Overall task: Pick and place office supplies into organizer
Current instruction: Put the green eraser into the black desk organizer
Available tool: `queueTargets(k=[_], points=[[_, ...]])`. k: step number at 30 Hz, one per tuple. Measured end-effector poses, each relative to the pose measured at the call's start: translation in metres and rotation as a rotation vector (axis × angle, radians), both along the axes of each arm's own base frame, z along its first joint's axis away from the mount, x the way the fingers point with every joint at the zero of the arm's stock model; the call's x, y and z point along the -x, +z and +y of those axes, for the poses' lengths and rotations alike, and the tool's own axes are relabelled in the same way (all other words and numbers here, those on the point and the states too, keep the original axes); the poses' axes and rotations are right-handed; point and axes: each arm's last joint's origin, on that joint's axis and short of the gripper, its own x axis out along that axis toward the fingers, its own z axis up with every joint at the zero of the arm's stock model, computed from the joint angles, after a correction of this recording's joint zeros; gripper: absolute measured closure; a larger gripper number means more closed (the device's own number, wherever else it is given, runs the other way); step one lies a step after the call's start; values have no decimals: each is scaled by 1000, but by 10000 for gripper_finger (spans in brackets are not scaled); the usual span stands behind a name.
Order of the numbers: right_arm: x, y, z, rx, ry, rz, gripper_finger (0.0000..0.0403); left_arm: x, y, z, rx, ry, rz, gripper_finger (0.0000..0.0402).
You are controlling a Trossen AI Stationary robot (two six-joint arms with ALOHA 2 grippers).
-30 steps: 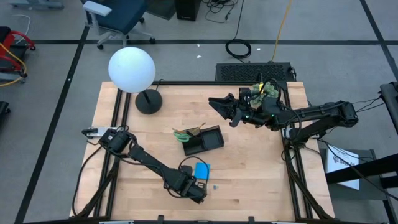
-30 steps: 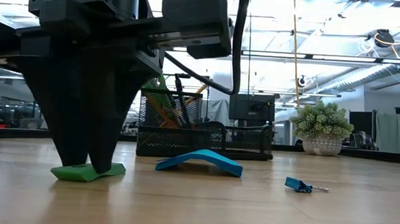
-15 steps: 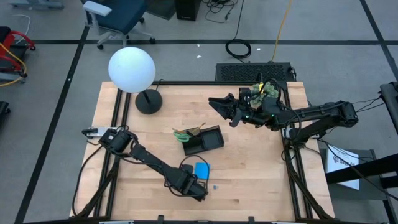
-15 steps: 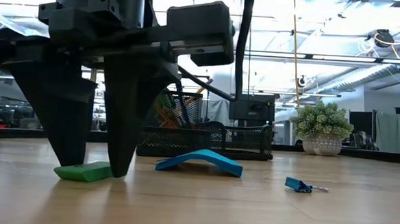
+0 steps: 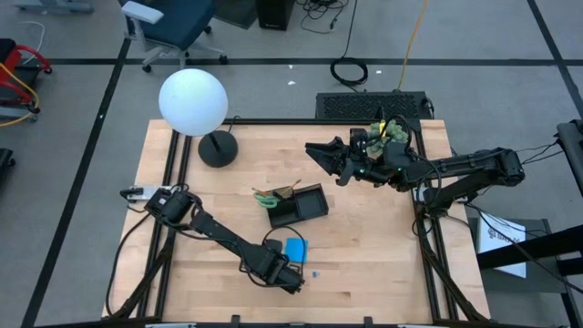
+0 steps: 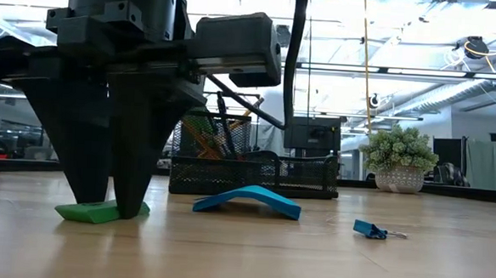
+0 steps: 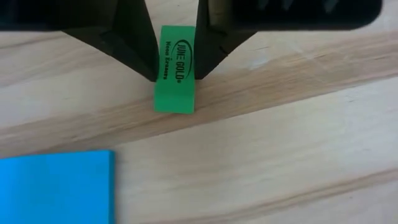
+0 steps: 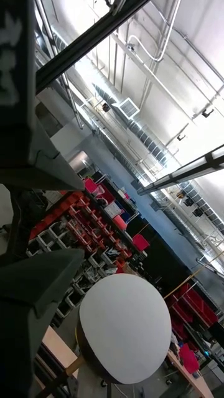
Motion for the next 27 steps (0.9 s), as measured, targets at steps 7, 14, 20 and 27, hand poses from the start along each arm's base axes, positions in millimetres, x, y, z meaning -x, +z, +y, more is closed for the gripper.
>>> queueTargets(k=[7,14,20,27], points=[[0,0,0,0,0,0,252,0,1,0,-1,-2,-8,335],[0,0,0,0,0,0,252,-1,1,0,-10,-2,-16,360],[0,0,0,0,0,0,252,0,1,-3,-18,-8,-23,364],[0,0,0,0,0,2,252,-2,7,-6,-25,-26,-37,366]])
